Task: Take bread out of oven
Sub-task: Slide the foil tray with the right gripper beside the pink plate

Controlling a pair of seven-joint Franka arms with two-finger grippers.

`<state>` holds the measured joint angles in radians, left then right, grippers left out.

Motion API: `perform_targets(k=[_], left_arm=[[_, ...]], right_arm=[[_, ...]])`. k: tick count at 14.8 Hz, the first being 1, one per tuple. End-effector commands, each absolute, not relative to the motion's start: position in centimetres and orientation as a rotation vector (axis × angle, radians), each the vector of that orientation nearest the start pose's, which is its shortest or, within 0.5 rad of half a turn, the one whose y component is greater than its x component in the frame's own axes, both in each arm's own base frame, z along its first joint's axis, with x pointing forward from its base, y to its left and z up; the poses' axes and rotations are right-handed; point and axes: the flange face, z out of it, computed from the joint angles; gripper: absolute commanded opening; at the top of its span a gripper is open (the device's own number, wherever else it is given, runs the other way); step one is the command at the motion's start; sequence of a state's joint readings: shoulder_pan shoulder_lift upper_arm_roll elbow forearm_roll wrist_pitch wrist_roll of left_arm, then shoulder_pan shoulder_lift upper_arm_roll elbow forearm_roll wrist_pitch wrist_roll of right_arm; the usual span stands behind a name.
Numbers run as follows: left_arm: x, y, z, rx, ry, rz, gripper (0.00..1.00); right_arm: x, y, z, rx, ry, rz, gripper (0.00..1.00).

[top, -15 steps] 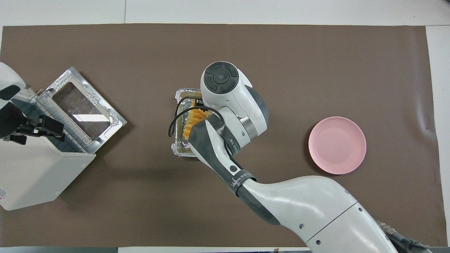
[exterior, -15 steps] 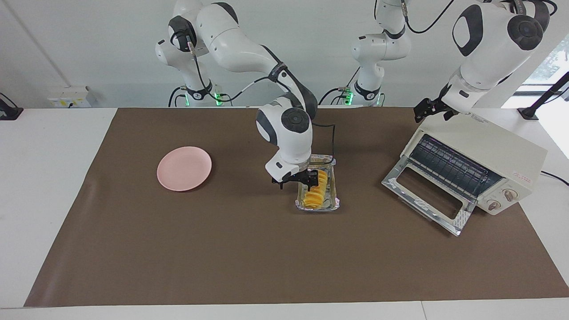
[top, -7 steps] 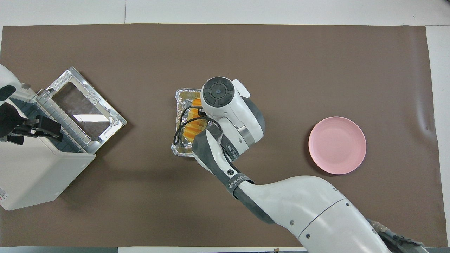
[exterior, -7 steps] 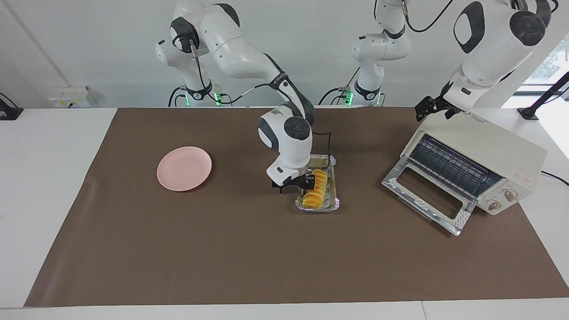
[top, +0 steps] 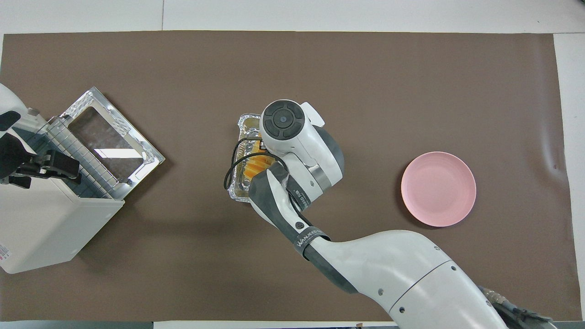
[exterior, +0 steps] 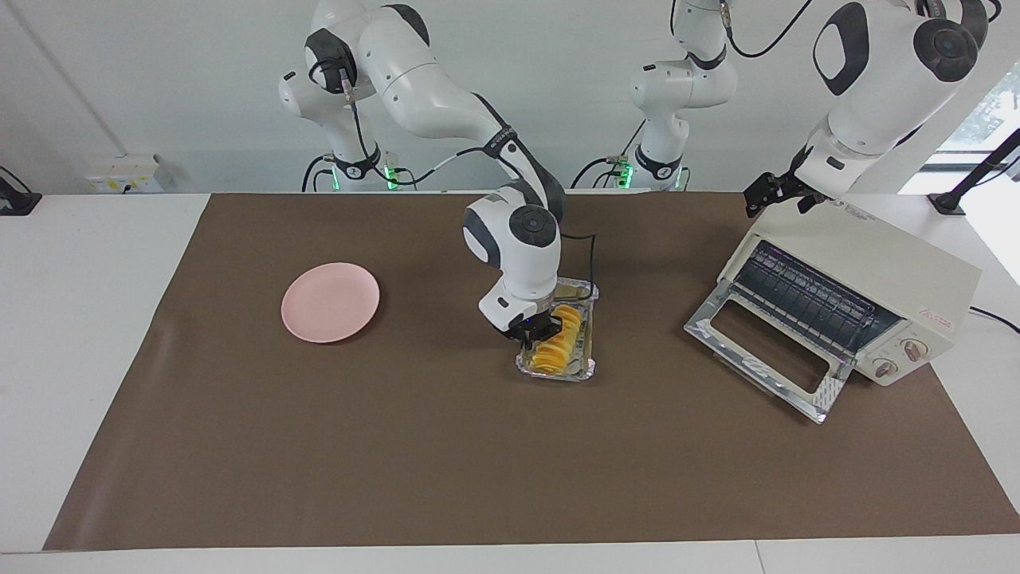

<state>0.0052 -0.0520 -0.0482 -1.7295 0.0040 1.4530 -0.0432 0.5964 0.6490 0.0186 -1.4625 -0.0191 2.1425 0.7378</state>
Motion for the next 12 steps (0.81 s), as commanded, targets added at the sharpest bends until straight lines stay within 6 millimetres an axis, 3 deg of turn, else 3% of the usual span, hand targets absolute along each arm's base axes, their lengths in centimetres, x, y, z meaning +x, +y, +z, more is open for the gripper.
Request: perform_targets(k=[1, 3, 5, 7, 9, 12], left_arm=[[51.2, -2.1, 57.5, -3.126, -0.008, 0.342, 1.0], [51.2, -2.1, 57.5, -3.126, -0.005, 0.342, 1.0], [51.2, -2.1, 57.5, -3.126, -0.008, 0.342, 1.0], [51.2, -2.1, 57.5, -3.126, -0.008, 0.342, 1.0], [51.2, -2.1, 57.5, -3.126, -0.008, 0.345, 1.0], [51.2, -2.1, 57.5, -3.126, -0.008, 0.342, 1.0]], right_arm=[[59.0, 41.3, 31.4, -3.105, 0.218, -0.063, 0.0], [59.5, 41.1, 32.2, -3.098, 0.228, -0.067, 0.0], [60.8, 39.4, 33.7, -3.116, 0.266, -0.026, 0.0], [63.7, 36.1, 36.8, -3.085, 0.308, 0.001, 0.0], [66.2, 31.6, 38.3, -3.058, 0.28, 0.032, 0.0], [68.7, 26.4, 38.7, -3.042, 0.246, 0.019, 0.0]])
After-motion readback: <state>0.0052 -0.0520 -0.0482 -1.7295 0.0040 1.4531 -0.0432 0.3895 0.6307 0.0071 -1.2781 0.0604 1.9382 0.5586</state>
